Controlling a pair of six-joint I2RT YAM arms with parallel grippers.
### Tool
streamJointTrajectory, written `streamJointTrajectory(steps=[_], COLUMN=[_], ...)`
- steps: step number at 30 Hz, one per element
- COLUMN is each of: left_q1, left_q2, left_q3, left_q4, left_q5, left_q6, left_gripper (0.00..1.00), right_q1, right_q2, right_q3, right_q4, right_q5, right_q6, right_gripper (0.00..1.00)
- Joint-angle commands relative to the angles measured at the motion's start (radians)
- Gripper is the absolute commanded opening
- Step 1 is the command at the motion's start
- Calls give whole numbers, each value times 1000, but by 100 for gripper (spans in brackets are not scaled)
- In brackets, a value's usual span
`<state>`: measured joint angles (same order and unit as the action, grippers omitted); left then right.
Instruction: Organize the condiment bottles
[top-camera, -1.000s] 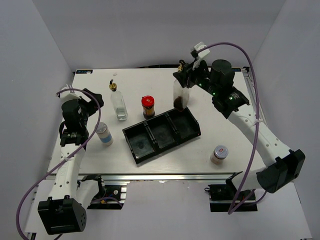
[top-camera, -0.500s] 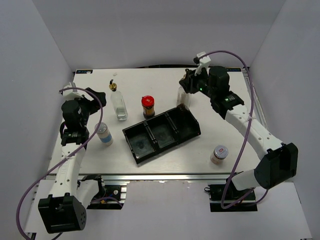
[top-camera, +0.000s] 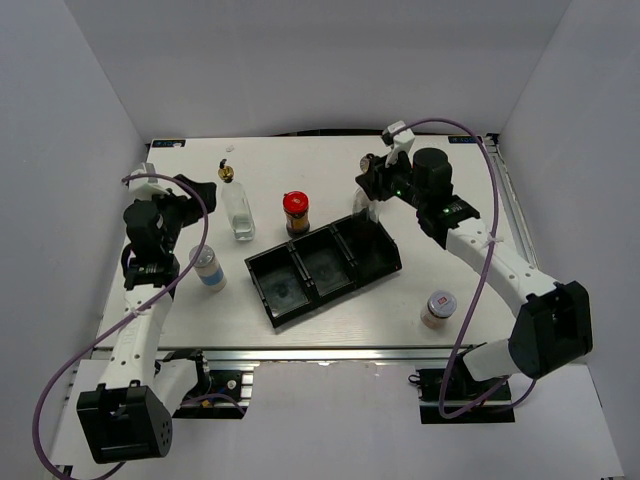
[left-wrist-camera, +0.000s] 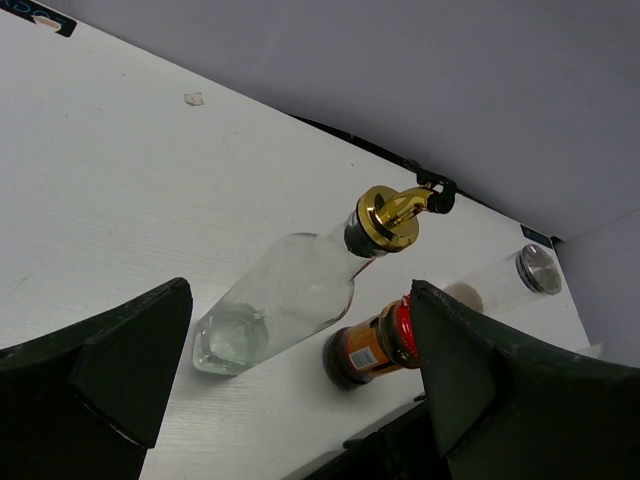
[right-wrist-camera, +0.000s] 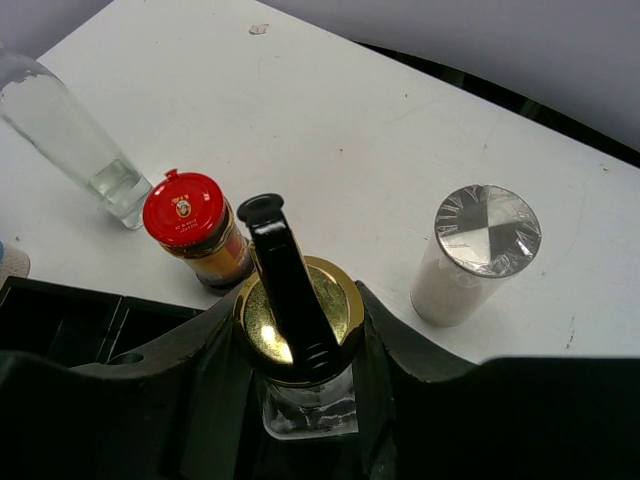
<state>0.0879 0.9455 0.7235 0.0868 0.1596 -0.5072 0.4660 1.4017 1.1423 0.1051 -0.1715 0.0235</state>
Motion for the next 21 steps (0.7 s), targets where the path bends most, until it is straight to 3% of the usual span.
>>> streamJointTrajectory(steps=[1,11,15,17,21], left_q1=[4,-23,-69,-125,-198], left_q2=[-5,64,113,130,153], left_q3=[-27,-4,37,59,96], left_q4=[66,125,93,64,13], left_q5=[58,170,164,134,-18], left_q6=[-13,57,137,193,251], left_gripper=[98,98,98,98,98], right_q1=[0,0,0,0,0], right_q2=[-7,-3,-3,-9,-27], right_q3=[-4,-93,-105,-107,-110], right_q4=[200,246,225,213,193], right_q5=[-14,-25,-49,-52,-52], right_q6=[10,59,67,66,76], right_gripper=[0,0,29,35,60])
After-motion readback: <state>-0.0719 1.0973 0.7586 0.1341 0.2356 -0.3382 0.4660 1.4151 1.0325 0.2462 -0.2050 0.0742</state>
